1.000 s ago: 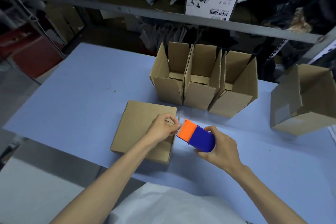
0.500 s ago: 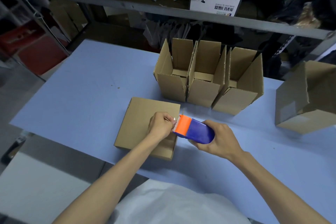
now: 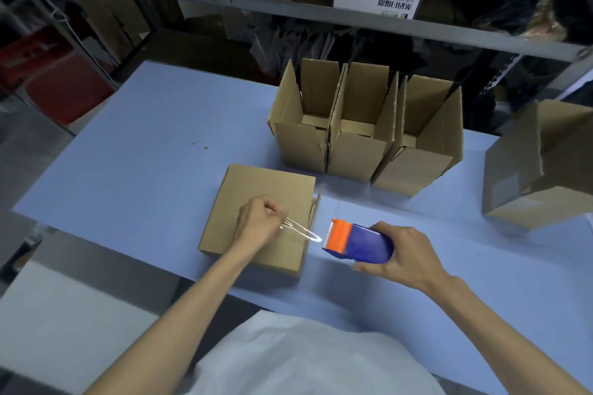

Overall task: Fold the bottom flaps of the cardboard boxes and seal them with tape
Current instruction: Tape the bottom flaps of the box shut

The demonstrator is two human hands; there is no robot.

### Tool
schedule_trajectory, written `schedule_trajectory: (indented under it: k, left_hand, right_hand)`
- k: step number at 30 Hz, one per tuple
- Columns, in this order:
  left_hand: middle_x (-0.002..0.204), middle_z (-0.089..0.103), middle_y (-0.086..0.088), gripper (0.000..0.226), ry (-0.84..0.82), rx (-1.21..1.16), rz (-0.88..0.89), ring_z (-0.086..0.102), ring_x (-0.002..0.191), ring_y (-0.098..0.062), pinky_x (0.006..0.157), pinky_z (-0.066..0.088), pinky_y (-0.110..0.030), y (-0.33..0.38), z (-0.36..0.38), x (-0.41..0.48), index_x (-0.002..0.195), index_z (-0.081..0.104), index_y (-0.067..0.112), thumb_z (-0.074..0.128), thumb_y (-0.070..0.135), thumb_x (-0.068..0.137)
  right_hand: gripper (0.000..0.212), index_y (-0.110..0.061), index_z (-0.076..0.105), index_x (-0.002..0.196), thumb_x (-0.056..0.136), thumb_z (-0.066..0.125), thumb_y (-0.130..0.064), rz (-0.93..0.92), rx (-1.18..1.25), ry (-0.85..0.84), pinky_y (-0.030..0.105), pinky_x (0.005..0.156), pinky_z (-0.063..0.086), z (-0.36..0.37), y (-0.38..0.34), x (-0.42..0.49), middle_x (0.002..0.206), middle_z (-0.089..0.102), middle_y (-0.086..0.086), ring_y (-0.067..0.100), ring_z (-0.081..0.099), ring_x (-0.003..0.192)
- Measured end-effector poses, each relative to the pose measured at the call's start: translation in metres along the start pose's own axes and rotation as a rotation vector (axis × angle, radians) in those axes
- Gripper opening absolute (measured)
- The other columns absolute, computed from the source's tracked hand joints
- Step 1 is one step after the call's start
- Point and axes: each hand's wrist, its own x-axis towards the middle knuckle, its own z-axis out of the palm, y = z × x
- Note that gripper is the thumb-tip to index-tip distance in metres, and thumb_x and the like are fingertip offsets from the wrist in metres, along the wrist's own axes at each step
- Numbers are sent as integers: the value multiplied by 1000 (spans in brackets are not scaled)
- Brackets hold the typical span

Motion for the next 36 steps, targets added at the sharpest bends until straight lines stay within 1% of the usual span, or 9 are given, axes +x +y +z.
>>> schedule_trajectory:
  k: [5,11,15,20,23,27,29,32,36]
  left_hand:
    - [62,62,9,19,-27,0,-17,63,68,-12,58,43,-20,-12,-1,-9,72,62,20,80,28,75]
    - [66,67,6,19,18,75,59,66,74,-15,70,53,-28,-15,1,-11,70,62,24,78,31,77]
    - [62,65,11,23,48,149,113,65,73,-14,68,50,-28,-12,3,-14,66,62,25,81,37,73]
    - [71,70,-1,24,43,237,188,65,76,-22,72,51,-35,-8,7,-13,73,67,13,82,32,73]
    - [73,69,-5,28,-24,281,208,65,78,-25,75,52,-37,-5,5,-10,76,65,10,81,32,75]
    - [93,65,-11,57,-23,562,206,60,93,-34,74,48,-39,-1,-1,-5,97,56,6,74,55,74]
    - [90,62,-10,69,25,590,179,59,88,-34,70,44,-39,-6,-7,-5,101,50,6,73,63,69]
    - [76,54,5,42,26,382,372,55,73,-22,65,44,-34,-13,-3,-12,89,50,14,79,40,74]
    - [88,56,5,15,-106,265,578,53,78,-11,75,50,-34,-14,9,-14,89,65,15,75,9,80]
  right_hand:
    - [57,-37,61,102,55,65,-69,-26,0,-40,15,59,42,-4,4,0,82,65,-21,6,57,68]
    - [56,-37,63,103,55,69,-65,-40,-35,-47,15,59,42,-7,6,2,83,65,-22,4,55,67]
    - [55,-36,63,102,56,68,-64,-38,-58,-52,16,58,42,-5,8,2,83,66,-21,5,56,68]
    - [51,-32,62,103,60,75,-57,-41,-86,-91,28,64,52,-3,7,5,86,67,-18,10,61,74]
    - [51,-31,62,104,61,75,-55,-51,-98,-98,27,64,52,-2,6,7,88,68,-16,10,61,75]
    - [51,-32,61,105,62,74,-56,-51,-108,-103,22,62,49,-1,8,7,88,68,-17,8,60,74]
    - [50,-32,61,104,62,73,-56,-51,-111,-100,20,60,47,0,9,8,86,68,-17,8,59,72]
    - [50,-31,61,103,62,70,-59,-67,-156,-120,19,58,43,3,7,13,84,67,-16,7,57,70]
    - [60,-31,57,103,61,66,-74,-75,-238,-207,23,59,39,5,-1,23,86,65,-13,11,54,72]
